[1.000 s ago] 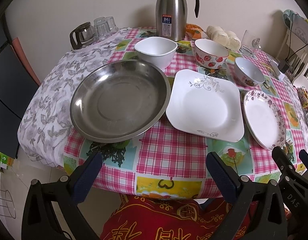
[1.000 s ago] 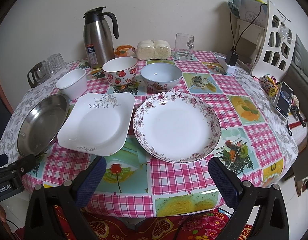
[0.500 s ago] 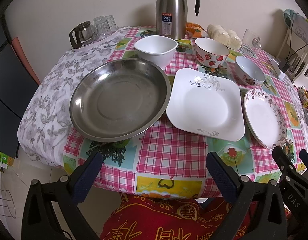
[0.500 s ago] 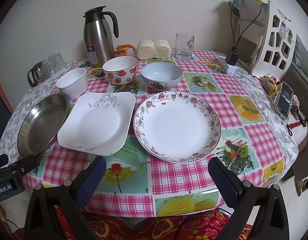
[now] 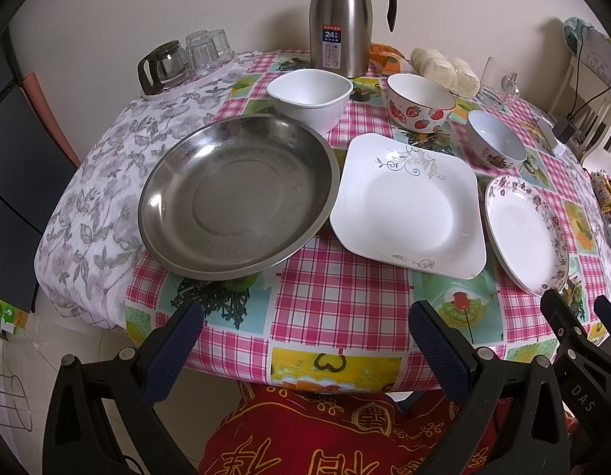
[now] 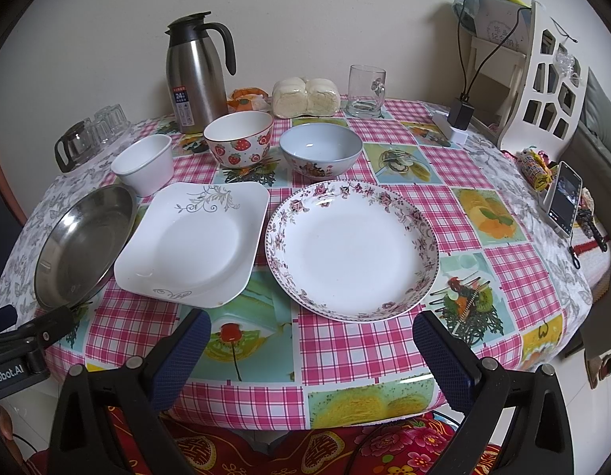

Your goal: Organize plates and bowls

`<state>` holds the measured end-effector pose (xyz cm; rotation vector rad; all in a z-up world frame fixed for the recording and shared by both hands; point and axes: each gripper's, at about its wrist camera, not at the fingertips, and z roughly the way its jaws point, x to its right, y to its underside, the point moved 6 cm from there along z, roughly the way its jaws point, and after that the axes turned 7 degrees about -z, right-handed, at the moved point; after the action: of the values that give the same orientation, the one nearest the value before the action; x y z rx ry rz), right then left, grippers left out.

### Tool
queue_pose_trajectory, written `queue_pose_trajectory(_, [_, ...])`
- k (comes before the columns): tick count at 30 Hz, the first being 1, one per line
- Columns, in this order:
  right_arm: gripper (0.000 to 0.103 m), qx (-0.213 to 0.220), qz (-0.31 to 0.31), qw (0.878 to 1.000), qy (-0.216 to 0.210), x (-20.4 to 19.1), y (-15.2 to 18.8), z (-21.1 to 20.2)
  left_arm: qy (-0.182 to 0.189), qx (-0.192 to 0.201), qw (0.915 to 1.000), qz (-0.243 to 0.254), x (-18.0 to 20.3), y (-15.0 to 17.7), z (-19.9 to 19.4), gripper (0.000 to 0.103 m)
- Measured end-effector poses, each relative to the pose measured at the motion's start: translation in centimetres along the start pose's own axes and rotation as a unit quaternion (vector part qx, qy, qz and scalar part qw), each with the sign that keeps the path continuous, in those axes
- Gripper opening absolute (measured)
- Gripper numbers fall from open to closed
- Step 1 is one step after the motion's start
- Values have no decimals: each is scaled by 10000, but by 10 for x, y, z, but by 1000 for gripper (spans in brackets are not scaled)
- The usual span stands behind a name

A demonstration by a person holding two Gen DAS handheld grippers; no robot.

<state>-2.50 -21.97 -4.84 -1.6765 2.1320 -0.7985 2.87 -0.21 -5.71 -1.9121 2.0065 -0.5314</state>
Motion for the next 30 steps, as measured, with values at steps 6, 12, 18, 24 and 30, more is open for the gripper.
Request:
queue_pose_trajectory(6, [103,2,-2,10000,-2,0,0,0,-5,-17,10000,-16,-1,2,1,103])
queue_pose_trajectory(12, [103,6,-1,10000,-5,0,0,0,-4,-23,10000,-18,-1,1,1,103])
queue_pose_trajectory(18, [103,-16,4,10000,-13,0,1,1,0,-68,10000,-32,0,1,2,103])
queue_pose_trajectory(24, [103,-31,-9,10000,46,-2,2,4,-190,-128,9997,-90,-6,-7,6,103])
queue_pose_trajectory(30, [103,58,-46,10000,-57,-6,-20,-4,-142,-196,9975,-669,-25,-38,6,103])
